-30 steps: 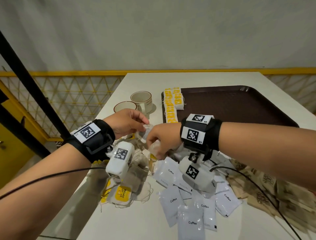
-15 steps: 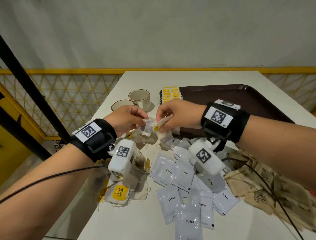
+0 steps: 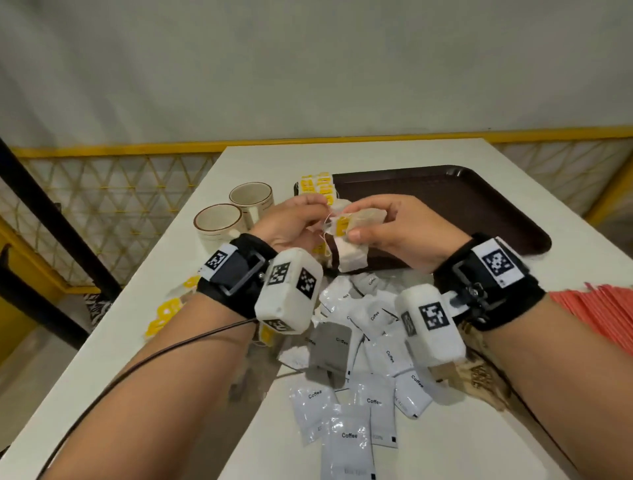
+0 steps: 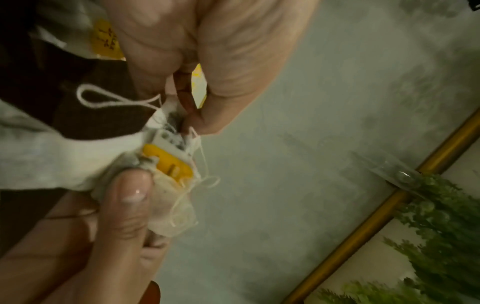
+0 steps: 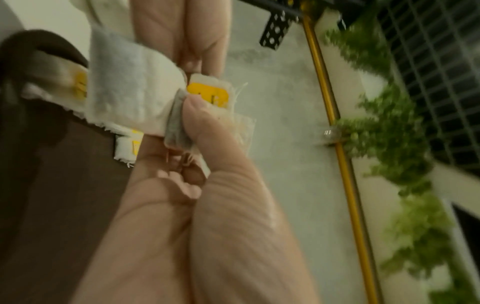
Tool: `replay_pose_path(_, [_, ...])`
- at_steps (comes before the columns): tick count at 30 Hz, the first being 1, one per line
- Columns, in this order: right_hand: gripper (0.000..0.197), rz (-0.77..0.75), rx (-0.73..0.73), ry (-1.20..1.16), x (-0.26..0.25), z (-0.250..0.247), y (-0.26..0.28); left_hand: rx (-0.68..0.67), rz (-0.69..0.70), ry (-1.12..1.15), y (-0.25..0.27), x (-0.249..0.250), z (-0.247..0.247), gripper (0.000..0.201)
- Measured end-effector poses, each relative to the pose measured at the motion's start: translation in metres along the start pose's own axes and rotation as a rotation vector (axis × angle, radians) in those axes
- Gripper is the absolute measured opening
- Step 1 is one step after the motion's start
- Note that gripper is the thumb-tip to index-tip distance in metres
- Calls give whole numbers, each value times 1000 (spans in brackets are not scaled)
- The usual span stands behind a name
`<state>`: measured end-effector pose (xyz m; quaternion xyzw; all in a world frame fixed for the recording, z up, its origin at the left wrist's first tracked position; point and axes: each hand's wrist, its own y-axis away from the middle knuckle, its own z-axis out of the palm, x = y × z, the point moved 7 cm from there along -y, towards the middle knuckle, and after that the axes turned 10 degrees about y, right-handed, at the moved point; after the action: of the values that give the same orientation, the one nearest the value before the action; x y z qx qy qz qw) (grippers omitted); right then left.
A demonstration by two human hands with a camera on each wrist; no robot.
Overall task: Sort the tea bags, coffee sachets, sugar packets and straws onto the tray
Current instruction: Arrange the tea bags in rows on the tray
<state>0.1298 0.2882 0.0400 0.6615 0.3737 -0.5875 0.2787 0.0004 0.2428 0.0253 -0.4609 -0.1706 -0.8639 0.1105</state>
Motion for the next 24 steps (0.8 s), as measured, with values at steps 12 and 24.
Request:
replay_pose_path(12, [55, 202, 96, -508, 32, -19, 17, -189, 430, -625, 20, -3, 25, 34])
replay_pose_path(24, [34, 155, 183, -359, 34, -22, 25, -59, 575, -648, 26, 9, 1, 12])
